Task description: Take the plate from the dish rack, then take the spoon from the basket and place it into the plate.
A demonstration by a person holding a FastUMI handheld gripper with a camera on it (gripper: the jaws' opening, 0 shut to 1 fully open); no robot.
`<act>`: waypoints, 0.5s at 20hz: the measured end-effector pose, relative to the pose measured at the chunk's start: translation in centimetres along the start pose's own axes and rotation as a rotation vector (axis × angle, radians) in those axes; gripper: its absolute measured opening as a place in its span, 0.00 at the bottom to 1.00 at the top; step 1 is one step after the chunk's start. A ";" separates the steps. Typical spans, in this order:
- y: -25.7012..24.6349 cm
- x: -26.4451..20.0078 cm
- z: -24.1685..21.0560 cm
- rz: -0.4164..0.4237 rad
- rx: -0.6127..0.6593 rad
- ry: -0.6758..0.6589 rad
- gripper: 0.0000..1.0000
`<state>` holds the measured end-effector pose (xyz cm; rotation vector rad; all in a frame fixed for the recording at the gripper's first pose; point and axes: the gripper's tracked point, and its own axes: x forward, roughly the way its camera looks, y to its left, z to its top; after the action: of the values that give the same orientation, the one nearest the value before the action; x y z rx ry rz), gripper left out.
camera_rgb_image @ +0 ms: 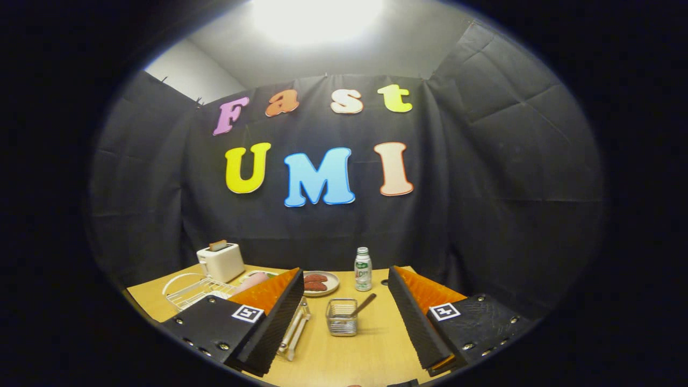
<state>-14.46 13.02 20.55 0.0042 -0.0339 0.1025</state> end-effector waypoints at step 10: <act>11.6 7.4 -0.5 0.269 0.072 0.201 0.96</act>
<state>-8.28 25.34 20.35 0.0615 0.1709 0.3720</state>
